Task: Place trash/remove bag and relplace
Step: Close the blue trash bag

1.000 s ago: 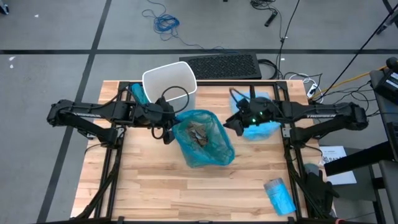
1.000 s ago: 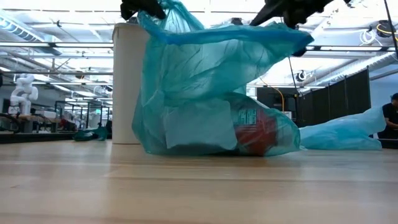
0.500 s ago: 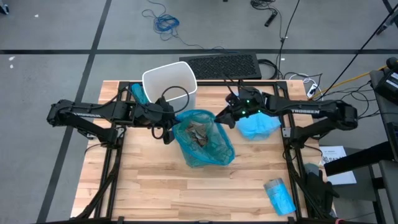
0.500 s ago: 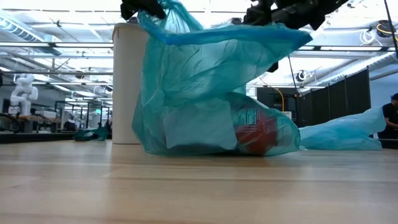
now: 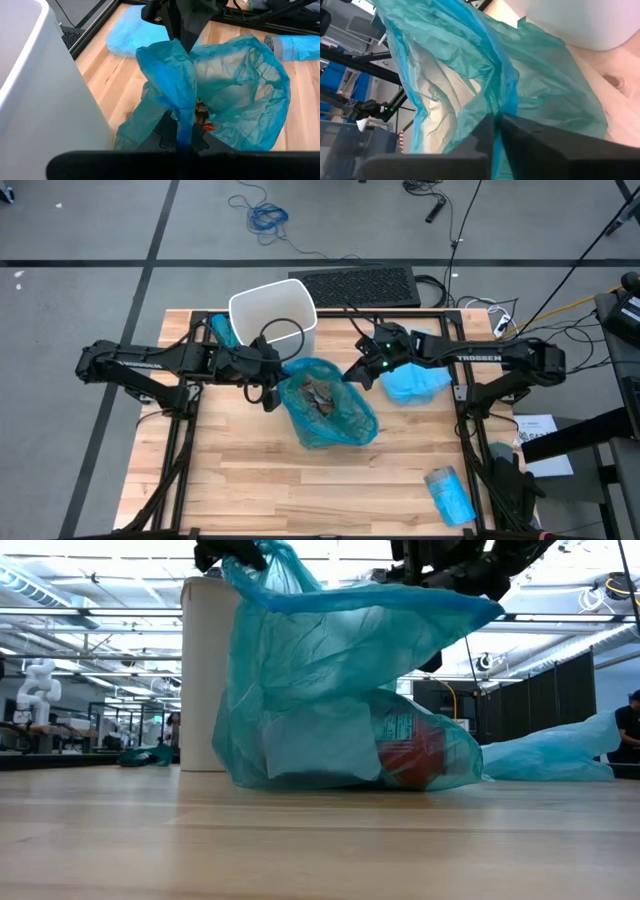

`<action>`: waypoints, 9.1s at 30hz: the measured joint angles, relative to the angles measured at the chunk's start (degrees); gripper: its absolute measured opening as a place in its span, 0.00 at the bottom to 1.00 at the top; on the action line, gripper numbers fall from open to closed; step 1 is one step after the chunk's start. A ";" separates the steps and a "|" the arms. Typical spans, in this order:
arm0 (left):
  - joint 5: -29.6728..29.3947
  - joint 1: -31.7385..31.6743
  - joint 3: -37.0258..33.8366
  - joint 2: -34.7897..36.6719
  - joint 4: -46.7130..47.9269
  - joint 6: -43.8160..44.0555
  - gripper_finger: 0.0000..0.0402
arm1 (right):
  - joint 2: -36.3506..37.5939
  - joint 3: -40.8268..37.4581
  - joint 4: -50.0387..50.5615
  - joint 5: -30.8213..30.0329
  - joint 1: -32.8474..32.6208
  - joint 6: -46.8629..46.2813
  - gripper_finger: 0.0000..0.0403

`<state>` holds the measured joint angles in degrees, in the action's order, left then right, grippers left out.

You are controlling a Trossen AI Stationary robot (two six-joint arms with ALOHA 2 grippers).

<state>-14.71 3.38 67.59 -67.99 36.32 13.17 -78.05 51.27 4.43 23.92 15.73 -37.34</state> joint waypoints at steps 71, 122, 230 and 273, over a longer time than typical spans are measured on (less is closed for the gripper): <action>-53.18 35.65 0.95 -27.44 -14.97 105.00 0.35 | 1.41 0.02 -2.58 16.59 8.93 5.55 0.00; -58.54 28.82 -1.16 -29.33 -10.36 110.49 0.35 | 1.83 0.02 -3.43 22.51 12.46 5.94 0.00; -42.59 34.53 1.68 -8.02 7.64 83.67 0.00 | 23.28 -1.51 13.65 22.60 19.67 8.30 0.44; -46.61 33.82 1.68 -7.95 5.48 80.37 0.00 | 9.31 -1.51 0.00 25.53 15.65 3.45 0.04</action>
<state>-61.32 37.19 69.28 -75.93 41.80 93.54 -68.74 49.76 4.43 49.45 31.38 -33.89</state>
